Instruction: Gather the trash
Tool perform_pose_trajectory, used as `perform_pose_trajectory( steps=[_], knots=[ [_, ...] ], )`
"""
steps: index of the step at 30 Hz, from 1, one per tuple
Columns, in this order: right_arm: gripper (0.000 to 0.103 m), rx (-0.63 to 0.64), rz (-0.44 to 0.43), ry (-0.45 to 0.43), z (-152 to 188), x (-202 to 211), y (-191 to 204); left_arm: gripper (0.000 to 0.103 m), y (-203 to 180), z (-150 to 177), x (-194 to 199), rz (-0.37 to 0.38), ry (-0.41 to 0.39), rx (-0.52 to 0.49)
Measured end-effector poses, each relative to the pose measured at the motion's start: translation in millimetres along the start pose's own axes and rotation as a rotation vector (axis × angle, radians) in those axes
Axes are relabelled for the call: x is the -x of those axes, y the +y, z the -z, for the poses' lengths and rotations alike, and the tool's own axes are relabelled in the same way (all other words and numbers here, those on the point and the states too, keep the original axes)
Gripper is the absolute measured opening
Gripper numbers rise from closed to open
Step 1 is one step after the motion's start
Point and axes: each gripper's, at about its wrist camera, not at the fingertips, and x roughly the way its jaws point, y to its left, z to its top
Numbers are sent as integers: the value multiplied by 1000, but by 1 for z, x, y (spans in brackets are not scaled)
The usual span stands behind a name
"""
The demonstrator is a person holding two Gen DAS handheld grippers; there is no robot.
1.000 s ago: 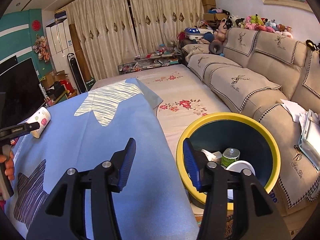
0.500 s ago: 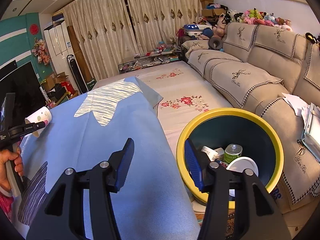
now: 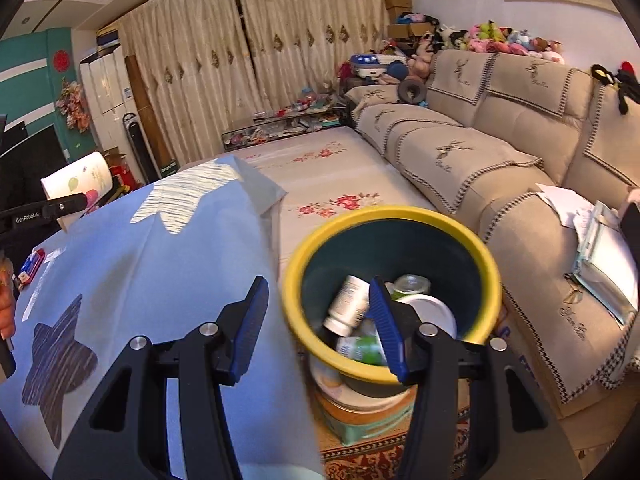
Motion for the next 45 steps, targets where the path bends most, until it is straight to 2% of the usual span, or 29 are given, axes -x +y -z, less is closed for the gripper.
perform_pose_trajectory(
  steps=[9, 14, 20, 27, 29, 30, 31, 33, 36, 39, 41, 45],
  knots=[
    [57, -53, 84, -33, 18, 47, -67, 5, -152, -8, -44, 202, 85, -147],
    [58, -86, 108, -13, 26, 53, -96, 5, -217, -7, -81, 254, 142, -198],
    [58, -141, 125, -9, 32, 55, -125, 5, -262, -2, -126, 259, 210, -231],
    [58, -166, 131, -5, 35, 54, -135, 5, -276, 5, -167, 241, 288, -218],
    [58, -169, 131, -5, 35, 53, -135, 13, -275, 7, -173, 237, 300, -213],
    [58, -169, 130, -6, 34, 54, -134, 29, -275, 9, -176, 237, 312, -211],
    [58, -169, 129, -6, 34, 54, -134, 50, -273, 11, -177, 232, 321, -206],
    [58, -166, 128, -9, 34, 55, -133, 63, -270, 14, -176, 213, 322, -197],
    [59, -160, 122, -11, 33, 58, -127, 65, -260, 14, -161, 213, 309, -186],
    [60, -148, 106, -10, 32, 60, -120, 76, -239, 11, -128, 211, 268, -144],
    [62, -128, 89, -9, 31, 62, -111, 80, -221, 10, -91, 190, 204, -127],
    [66, -82, 35, -12, 29, 66, -89, 94, -179, 23, -8, 122, 50, -101]
  ],
)
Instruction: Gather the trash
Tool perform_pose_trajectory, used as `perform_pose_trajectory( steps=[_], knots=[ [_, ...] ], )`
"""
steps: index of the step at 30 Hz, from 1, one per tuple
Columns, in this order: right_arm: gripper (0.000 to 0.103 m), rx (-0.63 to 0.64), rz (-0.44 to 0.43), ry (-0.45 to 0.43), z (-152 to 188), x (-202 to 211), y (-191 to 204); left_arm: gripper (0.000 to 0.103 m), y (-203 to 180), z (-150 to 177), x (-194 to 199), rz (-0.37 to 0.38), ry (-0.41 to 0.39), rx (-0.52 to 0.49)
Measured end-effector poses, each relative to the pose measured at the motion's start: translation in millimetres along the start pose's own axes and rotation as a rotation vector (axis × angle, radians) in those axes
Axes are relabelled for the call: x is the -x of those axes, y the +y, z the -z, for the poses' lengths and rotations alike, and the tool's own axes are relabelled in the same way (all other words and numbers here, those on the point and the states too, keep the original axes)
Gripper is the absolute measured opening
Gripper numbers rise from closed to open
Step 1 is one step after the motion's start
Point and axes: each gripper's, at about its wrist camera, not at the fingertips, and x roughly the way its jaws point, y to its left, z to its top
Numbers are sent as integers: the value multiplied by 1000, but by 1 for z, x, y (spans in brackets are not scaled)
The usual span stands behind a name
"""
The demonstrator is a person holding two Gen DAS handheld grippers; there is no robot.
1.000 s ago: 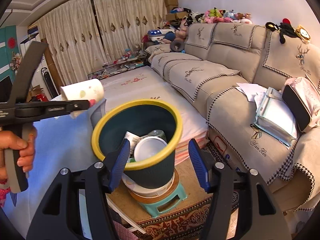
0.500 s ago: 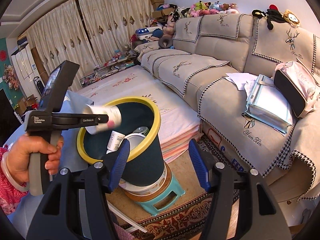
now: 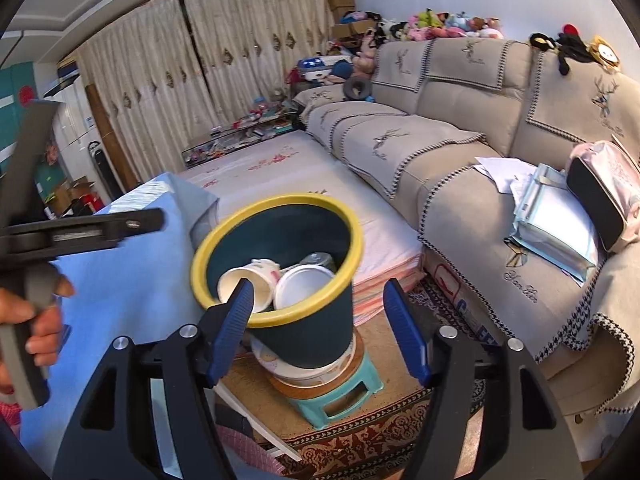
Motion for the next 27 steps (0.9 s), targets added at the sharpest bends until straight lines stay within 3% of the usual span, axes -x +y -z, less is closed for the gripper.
perform_pose_trajectory(
  steps=[5, 12, 20, 27],
  knots=[
    [78, 91, -84, -13, 0, 11, 43, 98, 47, 45, 104, -137, -166, 84],
    [89, 222, -175, -26, 1, 32, 99, 98, 107, 123, 205, -290, -232, 252],
    [93, 276, -220, -53, 5, 58, 129, 98, 124, 190, 264, -464, -274, 321],
    [93, 283, -220, -50, 8, 63, 136, 98, 140, 210, 281, -483, -300, 388]
  ],
)
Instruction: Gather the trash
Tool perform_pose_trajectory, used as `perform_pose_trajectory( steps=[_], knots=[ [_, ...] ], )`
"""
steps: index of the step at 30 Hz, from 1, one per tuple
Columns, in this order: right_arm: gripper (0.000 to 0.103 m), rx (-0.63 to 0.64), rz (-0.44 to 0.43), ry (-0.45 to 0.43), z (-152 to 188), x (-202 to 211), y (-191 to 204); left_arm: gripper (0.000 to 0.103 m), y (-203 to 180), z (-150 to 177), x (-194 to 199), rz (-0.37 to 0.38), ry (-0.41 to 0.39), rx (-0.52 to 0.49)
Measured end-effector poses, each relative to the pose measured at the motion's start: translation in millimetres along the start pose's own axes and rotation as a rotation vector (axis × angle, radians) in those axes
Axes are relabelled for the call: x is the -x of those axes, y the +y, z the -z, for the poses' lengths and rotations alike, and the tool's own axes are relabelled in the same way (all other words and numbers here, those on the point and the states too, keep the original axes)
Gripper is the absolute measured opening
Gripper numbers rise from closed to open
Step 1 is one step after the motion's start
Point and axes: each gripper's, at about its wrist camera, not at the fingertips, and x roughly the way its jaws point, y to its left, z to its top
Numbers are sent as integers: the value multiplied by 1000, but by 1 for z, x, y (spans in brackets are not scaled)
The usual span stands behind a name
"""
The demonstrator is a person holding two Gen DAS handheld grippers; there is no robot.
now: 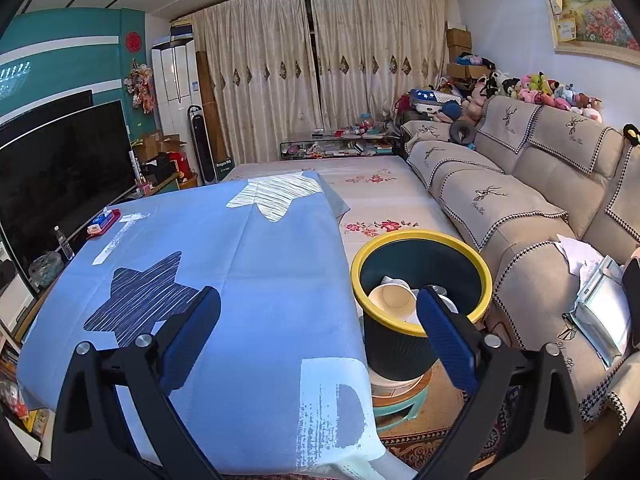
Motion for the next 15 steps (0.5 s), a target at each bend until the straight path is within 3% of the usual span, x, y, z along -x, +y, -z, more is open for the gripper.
perform_pose_trajectory(
  steps=[15],
  knots=[
    [94, -4, -8, 27, 5, -8, 3, 98, -9, 0, -3, 5, 14, -5]
  ],
)
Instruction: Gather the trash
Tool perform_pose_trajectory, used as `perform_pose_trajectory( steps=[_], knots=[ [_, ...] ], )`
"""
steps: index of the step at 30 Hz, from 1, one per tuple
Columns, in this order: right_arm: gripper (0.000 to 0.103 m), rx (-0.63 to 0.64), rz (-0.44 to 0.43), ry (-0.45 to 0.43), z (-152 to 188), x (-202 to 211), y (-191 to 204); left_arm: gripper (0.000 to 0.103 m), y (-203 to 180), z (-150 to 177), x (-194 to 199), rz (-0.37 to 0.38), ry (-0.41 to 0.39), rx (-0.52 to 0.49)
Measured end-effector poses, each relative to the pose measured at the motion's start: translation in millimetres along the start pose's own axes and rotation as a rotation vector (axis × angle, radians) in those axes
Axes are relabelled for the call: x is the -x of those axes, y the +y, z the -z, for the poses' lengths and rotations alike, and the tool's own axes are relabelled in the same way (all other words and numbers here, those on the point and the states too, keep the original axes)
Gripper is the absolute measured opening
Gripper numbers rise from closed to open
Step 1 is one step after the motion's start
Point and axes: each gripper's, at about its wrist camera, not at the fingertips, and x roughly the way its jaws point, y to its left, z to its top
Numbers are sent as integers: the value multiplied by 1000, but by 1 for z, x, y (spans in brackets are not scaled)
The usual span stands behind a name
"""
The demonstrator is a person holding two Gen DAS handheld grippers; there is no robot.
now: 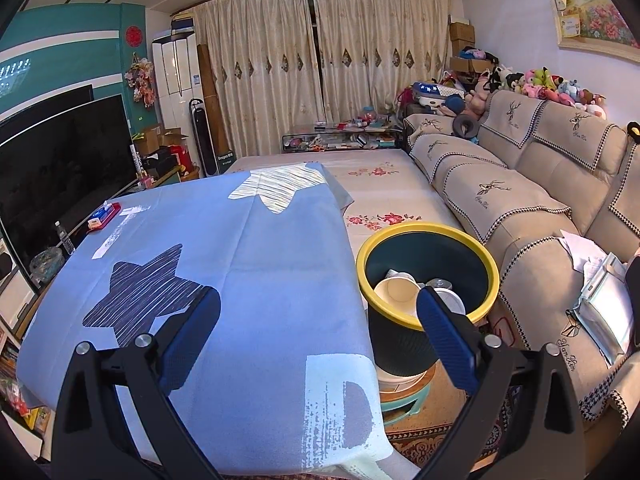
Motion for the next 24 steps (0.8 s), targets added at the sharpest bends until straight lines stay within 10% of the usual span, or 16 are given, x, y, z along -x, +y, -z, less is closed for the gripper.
perform_pose_trajectory(
  steps=[24],
  knots=[
    [94, -6, -3, 5, -1, 0, -1, 98, -9, 2, -5, 11, 8, -21]
  ],
)
